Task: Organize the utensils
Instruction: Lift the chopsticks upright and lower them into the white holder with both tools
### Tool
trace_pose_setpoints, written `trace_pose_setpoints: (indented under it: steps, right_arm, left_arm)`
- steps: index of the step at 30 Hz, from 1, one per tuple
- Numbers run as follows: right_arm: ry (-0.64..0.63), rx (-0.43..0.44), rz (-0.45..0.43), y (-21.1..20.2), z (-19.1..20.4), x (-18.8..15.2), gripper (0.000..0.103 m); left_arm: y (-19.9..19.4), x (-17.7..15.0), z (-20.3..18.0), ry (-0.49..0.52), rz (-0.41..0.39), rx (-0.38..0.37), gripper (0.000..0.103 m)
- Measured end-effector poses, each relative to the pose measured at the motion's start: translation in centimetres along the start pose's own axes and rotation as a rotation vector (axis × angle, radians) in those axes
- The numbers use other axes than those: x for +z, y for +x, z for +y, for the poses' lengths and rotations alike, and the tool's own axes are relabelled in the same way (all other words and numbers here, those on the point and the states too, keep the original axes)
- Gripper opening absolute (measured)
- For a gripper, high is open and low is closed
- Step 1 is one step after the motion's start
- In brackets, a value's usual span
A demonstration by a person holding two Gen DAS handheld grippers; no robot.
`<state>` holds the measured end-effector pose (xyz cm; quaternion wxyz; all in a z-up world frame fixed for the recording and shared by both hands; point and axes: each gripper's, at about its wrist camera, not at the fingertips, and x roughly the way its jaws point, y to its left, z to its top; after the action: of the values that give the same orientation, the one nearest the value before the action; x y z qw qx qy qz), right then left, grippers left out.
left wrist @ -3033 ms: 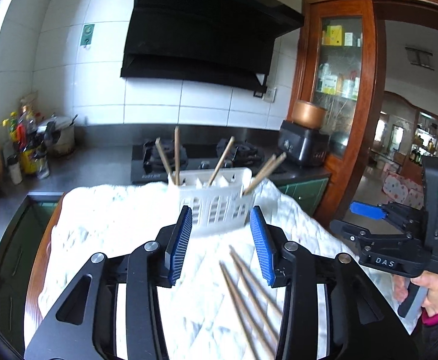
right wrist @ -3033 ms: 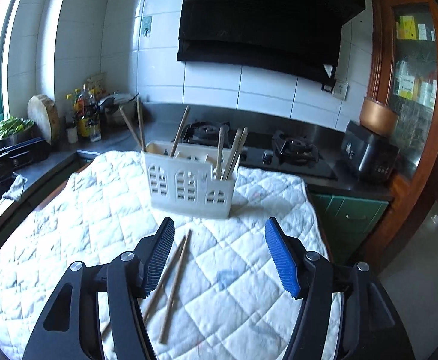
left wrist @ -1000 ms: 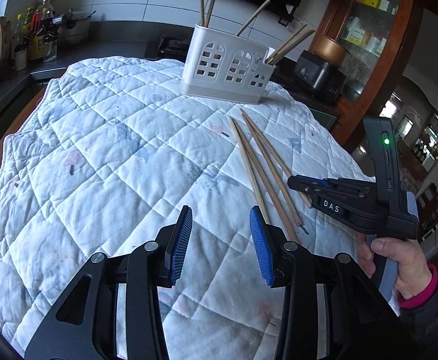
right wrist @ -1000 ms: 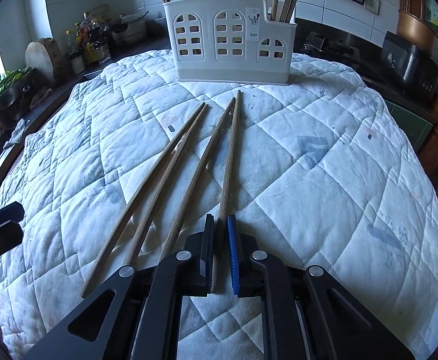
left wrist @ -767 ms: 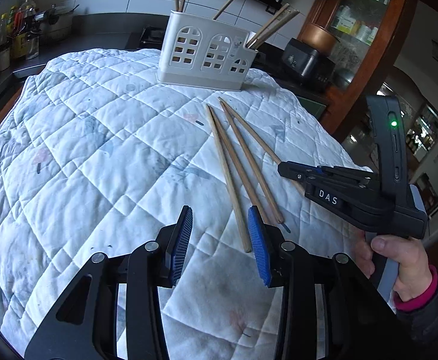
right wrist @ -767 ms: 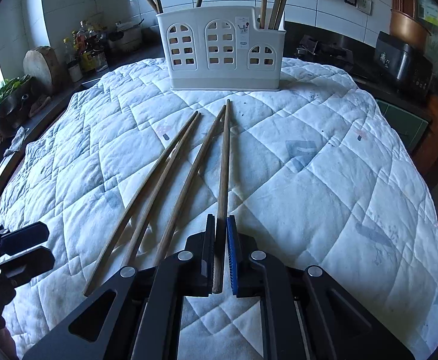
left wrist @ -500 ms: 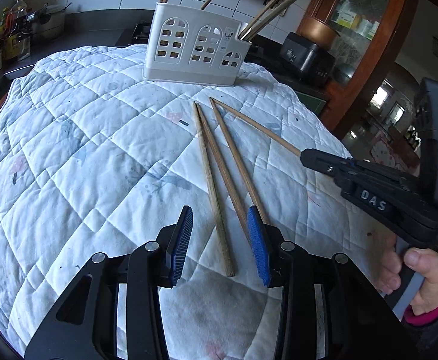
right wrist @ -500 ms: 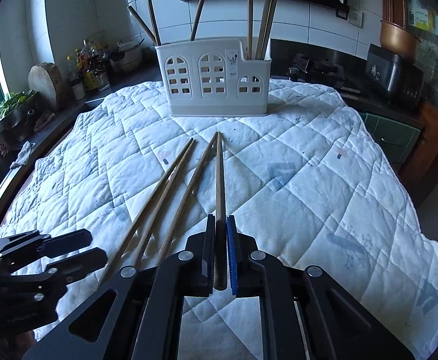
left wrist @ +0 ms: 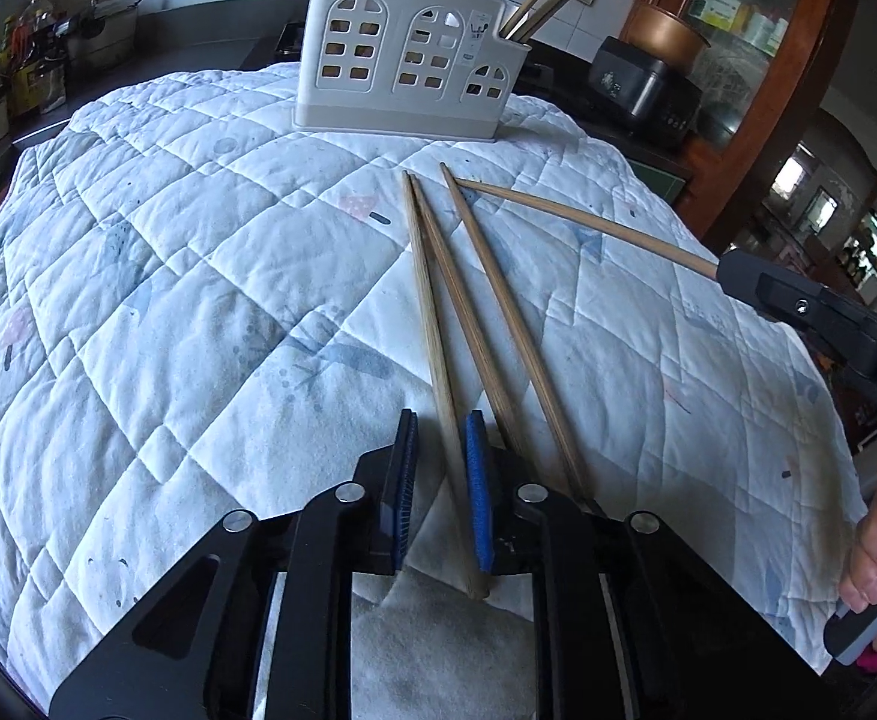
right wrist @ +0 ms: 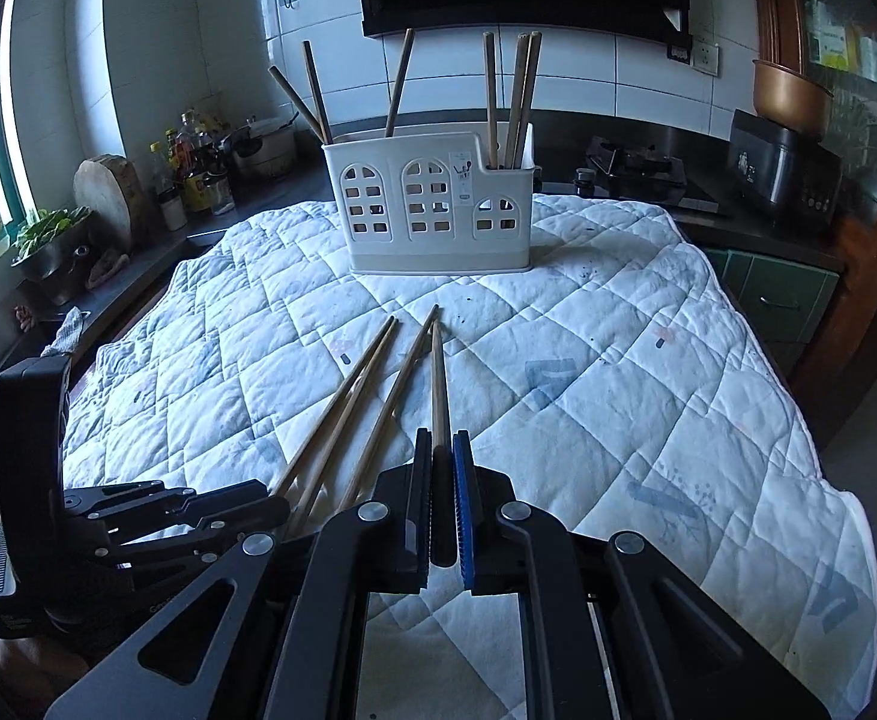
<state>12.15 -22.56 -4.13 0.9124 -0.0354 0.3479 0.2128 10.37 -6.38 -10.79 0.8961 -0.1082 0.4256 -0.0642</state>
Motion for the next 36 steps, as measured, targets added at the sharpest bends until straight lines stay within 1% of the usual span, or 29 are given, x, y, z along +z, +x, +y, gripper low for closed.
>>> trace_pose_setpoints:
  steps: [1, 4, 7, 9, 14, 18, 23, 27, 31, 36]
  right_arm:
    - [0.001, 0.000, -0.001, -0.1, 0.0, 0.0, 0.007]
    - [0.007, 0.004, -0.005, -0.3, 0.0, 0.2, 0.007]
    - [0.008, 0.005, -0.015, -0.9, -0.1, 0.5, 0.007]
    - [0.003, 0.003, -0.026, -1.4, -0.2, 1.0, 0.007]
    - [-0.008, 0.008, -0.054, -2.6, -0.2, 2.8, 0.007]
    - [-0.019, 0.021, -0.070, -3.3, 0.0, 4.7, 0.007]
    - [-0.049, 0.029, -0.087, -4.0, 0.5, 7.6, 0.007]
    - [-0.083, 0.027, -0.075, -4.0, 0.7, 10.1, 0.007]
    - [-0.106, 0.019, -0.073, -4.1, 0.5, 13.6, 0.007]
    - [-0.099, 0.032, -0.096, -4.4, 0.2, 18.4, 0.007]
  left_arm:
    - [0.1, 0.1, -0.1, 0.006, 0.003, 0.015, 0.007]
    - [0.0, 0.5, -0.3, 0.026, 0.007, 0.048, 0.006]
    - [-0.7, 0.9, 0.1, 0.022, -0.017, 0.031, 0.006]
    - [-1.7, 1.3, 0.4, 0.019, -0.053, 0.003, 0.005]
    - [-4.5, 2.8, 0.9, 0.040, -0.150, -0.032, 0.005]
    - [-6.4, 4.2, 1.0, 0.066, -0.214, -0.045, 0.005]
    - [-7.8, 5.9, 1.1, 0.107, -0.257, -0.047, 0.005]
    - [-8.3, 7.3, 1.5, 0.115, -0.260, -0.056, 0.005]
    - [-9.0, 9.5, 1.4, 0.142, -0.273, -0.061, 0.005]
    - [-9.4, 11.7, 0.8, 0.202, -0.290, -0.042, 0.005]
